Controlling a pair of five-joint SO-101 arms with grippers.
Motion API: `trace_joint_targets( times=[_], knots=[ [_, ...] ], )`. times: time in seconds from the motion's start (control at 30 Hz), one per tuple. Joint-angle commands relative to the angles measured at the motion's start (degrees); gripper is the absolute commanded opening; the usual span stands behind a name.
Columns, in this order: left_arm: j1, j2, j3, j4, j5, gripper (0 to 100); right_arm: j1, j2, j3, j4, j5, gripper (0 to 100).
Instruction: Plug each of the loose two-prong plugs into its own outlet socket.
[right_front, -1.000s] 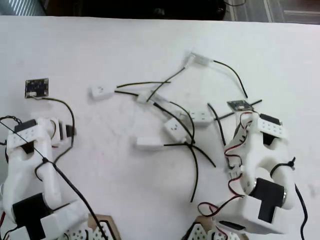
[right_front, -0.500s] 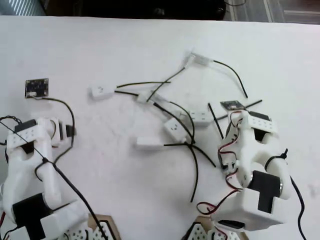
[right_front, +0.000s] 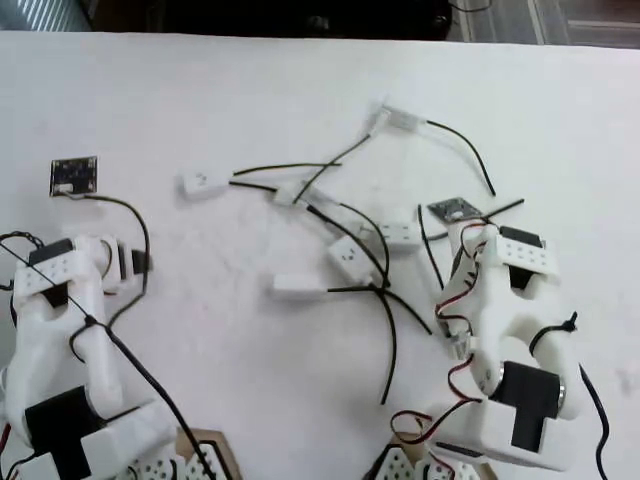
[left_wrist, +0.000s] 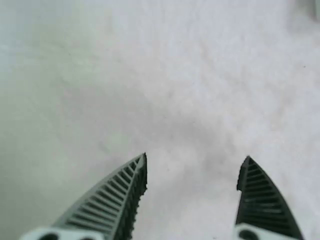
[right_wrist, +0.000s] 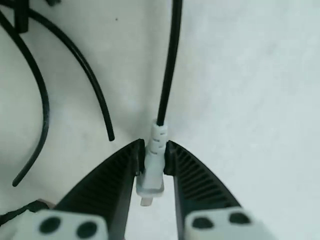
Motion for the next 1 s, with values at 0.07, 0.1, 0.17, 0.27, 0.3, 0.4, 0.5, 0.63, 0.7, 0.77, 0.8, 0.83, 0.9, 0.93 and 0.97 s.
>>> trace_joint_targets(
  times=[0.07, 0.1, 0.17, 0.27, 0.3, 0.4, 0.5, 0.63, 0.7, 0.77, 0.8, 0.83, 0.9, 0.93, 0.97],
  knots=[
    [0.92, -1.89, -0.18, -0.97, 0.26, 29, -1.19, 1.45, -0.88, -0.04, 0.62, 1.9],
    [0.92, -1.89, -0.18, -0.97, 0.26, 29, -1.19, 1.54, -0.88, 0.22, 0.62, 2.3],
    [0.92, -1.89, -0.18, -0.97, 0.26, 29, -1.19, 1.71, -0.7, 0.31, 0.62, 5.3],
    [0.92, -1.89, -0.18, -0.97, 0.26, 29, -1.19, 1.8, -0.53, 0.92, 0.62, 7.3],
    [0.92, -1.89, -0.18, -0.97, 0.26, 29, -1.19, 1.54, -0.53, 1.45, 0.62, 6.7],
    [0.92, -1.89, -0.18, -0.97, 0.35, 29, -1.19, 1.36, -0.88, 2.95, 0.62, 5.0],
    [0.92, -1.89, -0.18, -0.97, 0.35, 29, -1.19, 1.36, -0.88, 3.91, 0.53, 5.0],
    [0.92, -1.89, -0.18, -0.97, 0.35, 29, -1.1, 1.36, -0.88, 4.53, 0.35, 6.5],
    [0.92, -1.89, -0.18, -0.97, 0.35, 29, -1.27, 1.36, -0.97, 5.14, -1.14, 8.4],
    [0.92, -1.89, -0.18, -0.97, 0.35, 29, -1.54, 1.36, -0.97, 5.14, -1.58, 8.4],
    [0.92, -1.89, -0.18, -0.97, 0.35, 29, -1.54, 1.36, -0.97, 5.05, -1.67, 7.8],
    [0.92, -1.89, -0.18, -0.97, 0.26, 29, -1.54, 1.36, -0.97, 5.05, -1.76, 7.1],
    [0.92, -1.89, -0.18, -0.97, 0.26, 29, -1.54, 1.27, -1.23, 5.05, -1.85, 6.7],
    [0.92, -1.89, -0.18, -0.97, 0.26, 29, -1.36, 1.27, -1.58, 5.14, -1.85, 6.5],
    [0.92, -1.89, -0.18, -0.97, 0.26, 29, -1.19, 1.27, -1.93, 5.14, -1.85, 6.3]
  ],
)
